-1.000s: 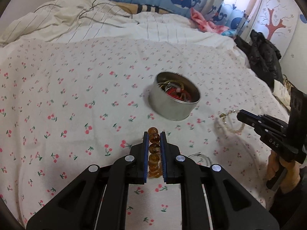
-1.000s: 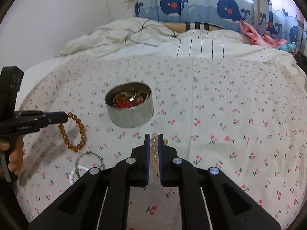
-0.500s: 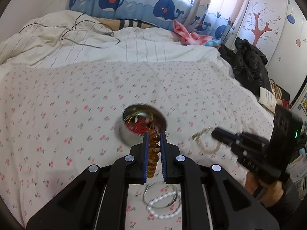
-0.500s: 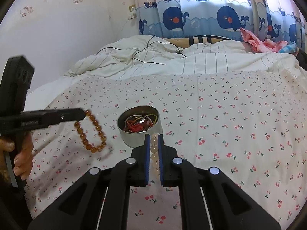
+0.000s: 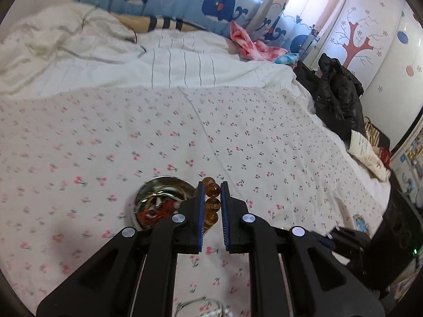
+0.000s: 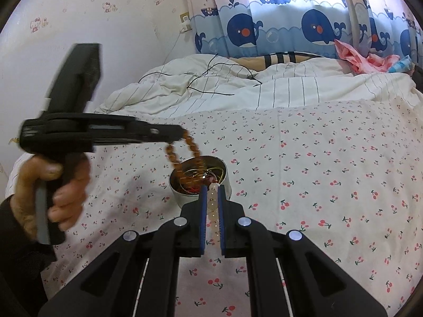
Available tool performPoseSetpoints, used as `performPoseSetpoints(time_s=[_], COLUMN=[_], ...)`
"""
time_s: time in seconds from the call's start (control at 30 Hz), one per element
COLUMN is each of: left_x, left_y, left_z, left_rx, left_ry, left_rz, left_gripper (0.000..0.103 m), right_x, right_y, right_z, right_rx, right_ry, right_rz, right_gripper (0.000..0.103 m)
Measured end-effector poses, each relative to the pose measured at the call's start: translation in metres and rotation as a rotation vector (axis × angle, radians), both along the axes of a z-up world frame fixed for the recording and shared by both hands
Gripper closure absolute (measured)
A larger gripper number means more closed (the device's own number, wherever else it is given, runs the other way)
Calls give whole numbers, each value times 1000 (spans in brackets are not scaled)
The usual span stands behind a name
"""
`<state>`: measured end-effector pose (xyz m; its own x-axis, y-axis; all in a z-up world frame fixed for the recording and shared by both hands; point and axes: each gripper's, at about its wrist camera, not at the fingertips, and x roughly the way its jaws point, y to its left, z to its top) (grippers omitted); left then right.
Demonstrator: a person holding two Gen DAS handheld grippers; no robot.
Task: Organize jewelry
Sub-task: 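Open both grippers over the silver tin to drop the two bracelets, then grasp the white pearl bracelet with the left gripper while the right grasps the silver bangle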
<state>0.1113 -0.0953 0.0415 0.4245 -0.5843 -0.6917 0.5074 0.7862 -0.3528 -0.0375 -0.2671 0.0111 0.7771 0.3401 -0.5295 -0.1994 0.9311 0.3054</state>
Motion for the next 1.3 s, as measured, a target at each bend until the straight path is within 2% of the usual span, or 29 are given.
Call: performPoseSetpoints(time_s=[0.07,0.13,0.17,0.23,0.3,0.37,0.43,0.53,0.67,0.73,0.8,0.87,0.97,1.03,1.07,1.1,1.13,1.17,1.2,1.3], left_x=[10,16,18,18,17,12,5,-10,-31,-37,-35,-30,-32,-35,-35,-36,-36,-36,-36,-35], left_y=[-8,-13,-14,-12,-6,3,16,37,69,85,100,105,107,104,101,99,99,98,97,95], left_z=[-17,-32,-39,-43,-39,-29,-19,-7,-5,-10,-20,-24,-20,-17,-16,-16,-16,-17,-18,-22], left_rx=[27,99,158,227,256,254,234,213,207,177,137,129,107,119,123,124,127,138,152,195], left_ry=[35,42,36,21,4,-19,-35,-52,-64,-42,19,48,31,11,7,9,13,17,17,25], left_rz=[2,25,54,85,111,129,153,198,247,271,300,311,306,293,289,283,275,270,269,256], left_gripper=[93,93,93,92,91,88,75,64,60,53,52,52,51,46,45,44,44,44,44,41], right_x=[0,0,0,0,1,6,13,25,46,61,73,83,101,114,118,118,117,113,108,89], right_y=[0,0,0,2,3,3,4,13,26,32,36,40,42,44,46,49,50,49,47,38], right_z=[0,0,0,0,0,2,4,10,9,5,1,-4,-21,-34,-39,-41,-41,-39,-35,-22], right_rx=[1,2,2,8,16,32,58,80,127,166,206,253,331,312,246,190,147,127,119,103], right_ry=[1,2,3,4,6,9,9,4,27,48,69,89,148,204,225,227,220,201,177,126], right_rz=[0,1,2,8,11,18,26,54,87,95,100,104,100,76,45,25,10,-5,-14,-33], right_gripper=[94,94,94,94,94,94,94,94,94,94,94,94,94,94,94,90,80,55,50,50])
